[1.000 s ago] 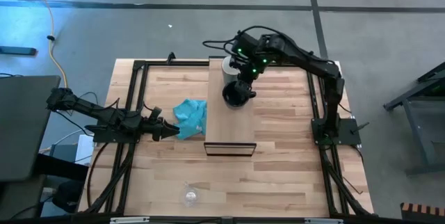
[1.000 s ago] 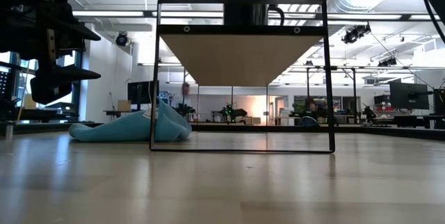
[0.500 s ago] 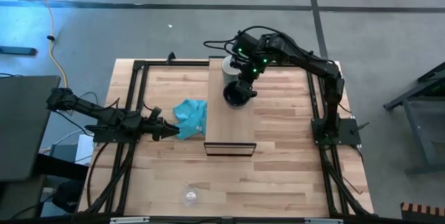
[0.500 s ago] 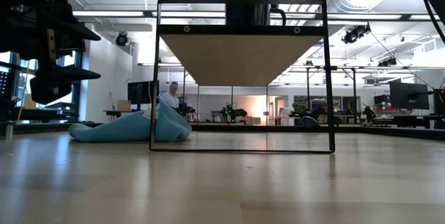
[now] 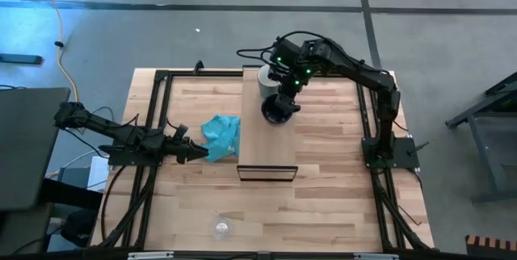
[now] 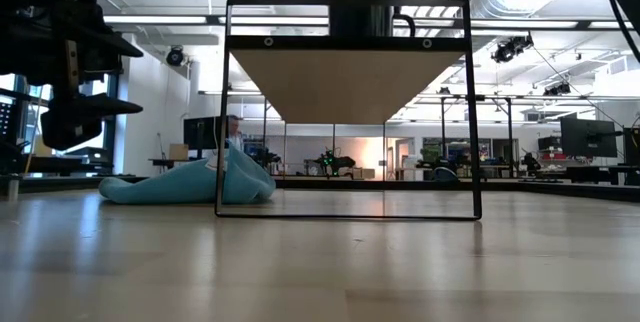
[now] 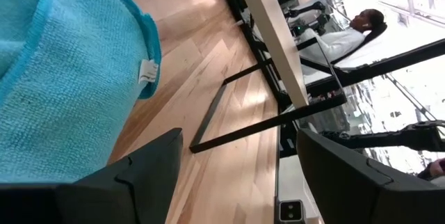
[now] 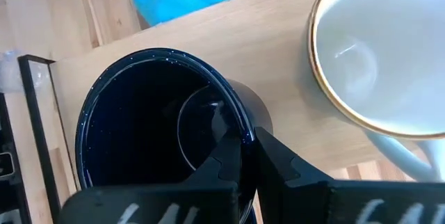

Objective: Stack small to large cups/mugs on shelf
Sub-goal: Put the black mug on the shelf

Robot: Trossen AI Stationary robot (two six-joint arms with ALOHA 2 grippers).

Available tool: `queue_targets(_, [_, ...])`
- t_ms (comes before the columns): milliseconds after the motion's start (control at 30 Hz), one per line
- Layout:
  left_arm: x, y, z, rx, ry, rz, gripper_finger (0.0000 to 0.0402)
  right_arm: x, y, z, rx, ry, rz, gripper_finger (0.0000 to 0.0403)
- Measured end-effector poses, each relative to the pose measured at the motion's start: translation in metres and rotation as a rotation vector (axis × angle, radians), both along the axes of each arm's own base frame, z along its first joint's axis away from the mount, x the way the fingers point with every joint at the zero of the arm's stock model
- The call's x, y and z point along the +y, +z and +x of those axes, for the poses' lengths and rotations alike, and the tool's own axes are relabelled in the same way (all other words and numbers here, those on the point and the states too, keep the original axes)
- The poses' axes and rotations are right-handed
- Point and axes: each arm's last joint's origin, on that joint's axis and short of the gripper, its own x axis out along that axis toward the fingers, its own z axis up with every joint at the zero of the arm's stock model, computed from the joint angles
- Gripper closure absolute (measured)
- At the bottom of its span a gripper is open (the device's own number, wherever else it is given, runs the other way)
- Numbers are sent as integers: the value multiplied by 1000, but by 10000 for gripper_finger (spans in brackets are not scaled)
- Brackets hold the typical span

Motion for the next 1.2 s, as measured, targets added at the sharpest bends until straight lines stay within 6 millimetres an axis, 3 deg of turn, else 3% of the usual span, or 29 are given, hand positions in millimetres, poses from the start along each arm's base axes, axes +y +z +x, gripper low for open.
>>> queue_targets(433, [0, 0, 0, 1, -4, -4, 131, 11, 9, -6, -1, 16, -67, 403])
queue_targets(733, [0, 0, 0, 1, -4, -4, 131, 14, 20, -26, -7, -20, -104, 403])
queue_targets(1033, [0, 0, 0, 2, -4, -4, 131, 18, -6, -40, -172, -73, -60, 403])
queue_targets(1200, [0, 0, 0, 2, -2, -5, 131, 20, -14, -43, -147, -76, -26, 403])
